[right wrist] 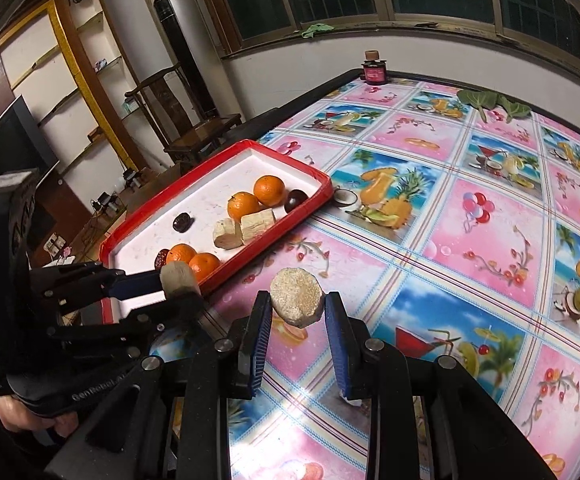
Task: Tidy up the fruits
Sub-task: 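Carry both sugarcane pieces over the red-rimmed tray with both tools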
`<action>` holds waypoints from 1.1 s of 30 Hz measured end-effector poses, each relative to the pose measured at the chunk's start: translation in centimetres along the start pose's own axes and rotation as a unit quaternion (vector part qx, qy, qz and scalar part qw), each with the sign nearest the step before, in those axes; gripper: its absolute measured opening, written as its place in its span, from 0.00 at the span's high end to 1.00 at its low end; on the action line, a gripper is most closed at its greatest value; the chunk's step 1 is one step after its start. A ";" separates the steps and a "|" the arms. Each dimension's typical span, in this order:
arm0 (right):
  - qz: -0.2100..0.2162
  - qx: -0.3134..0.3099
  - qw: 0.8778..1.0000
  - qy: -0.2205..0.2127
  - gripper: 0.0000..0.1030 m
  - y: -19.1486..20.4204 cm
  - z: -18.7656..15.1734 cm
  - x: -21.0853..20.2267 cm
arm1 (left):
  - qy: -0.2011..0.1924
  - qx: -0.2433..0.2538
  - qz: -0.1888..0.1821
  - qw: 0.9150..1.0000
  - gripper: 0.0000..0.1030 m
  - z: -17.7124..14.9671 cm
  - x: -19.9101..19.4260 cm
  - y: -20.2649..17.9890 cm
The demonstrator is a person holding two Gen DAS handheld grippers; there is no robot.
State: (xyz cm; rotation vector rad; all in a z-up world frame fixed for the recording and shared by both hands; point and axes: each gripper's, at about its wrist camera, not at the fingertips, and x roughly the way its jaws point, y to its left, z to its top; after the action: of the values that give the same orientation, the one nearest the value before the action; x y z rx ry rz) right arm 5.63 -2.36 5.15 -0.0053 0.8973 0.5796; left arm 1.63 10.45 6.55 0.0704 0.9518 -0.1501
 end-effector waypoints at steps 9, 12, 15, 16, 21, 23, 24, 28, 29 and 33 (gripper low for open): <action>0.001 -0.019 1.000 0.000 0.73 1.1 1.2 0.6 | -0.005 -0.035 0.022 0.999 0.71 0.3 -0.7 3.7; 0.006 -0.025 1.000 -0.001 0.73 1.6 1.6 0.8 | -0.005 -0.043 0.031 0.999 0.71 0.3 -0.9 4.9; 0.010 -0.032 0.999 0.000 0.73 2.2 2.0 1.2 | -0.003 -0.051 0.038 0.998 0.71 0.2 -0.8 6.0; 0.011 -0.034 0.999 0.001 0.73 2.3 2.1 1.4 | -0.002 -0.054 0.040 0.998 0.71 0.2 -0.7 6.4; 0.023 -0.041 0.999 0.008 0.73 3.1 2.7 2.3 | 0.006 -0.070 0.051 0.996 0.71 -0.1 -0.1 8.4; 0.035 -0.042 0.998 0.013 0.73 3.5 3.0 2.8 | 0.010 -0.080 0.055 0.995 0.71 -0.1 0.1 9.4; 0.042 -0.044 0.998 0.014 0.73 3.7 3.2 3.0 | 0.012 -0.086 0.058 0.995 0.71 -0.2 0.2 10.0; 0.076 -0.047 0.996 0.023 0.73 4.8 4.3 4.4 | 0.021 -0.106 0.069 0.992 0.71 -0.5 0.9 12.0; 0.084 -0.046 0.995 0.026 0.73 5.1 4.7 4.9 | 0.023 -0.108 0.070 0.991 0.71 -0.6 1.0 12.2; 0.104 -0.050 0.993 0.035 0.73 6.7 5.8 6.9 | 0.030 -0.116 0.073 0.990 0.71 -1.3 1.5 13.1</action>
State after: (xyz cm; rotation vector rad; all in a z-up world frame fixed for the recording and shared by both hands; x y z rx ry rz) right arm 10.05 7.94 5.34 -0.0221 0.9433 0.8224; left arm 3.48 23.43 4.52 -0.0702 1.0138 0.0995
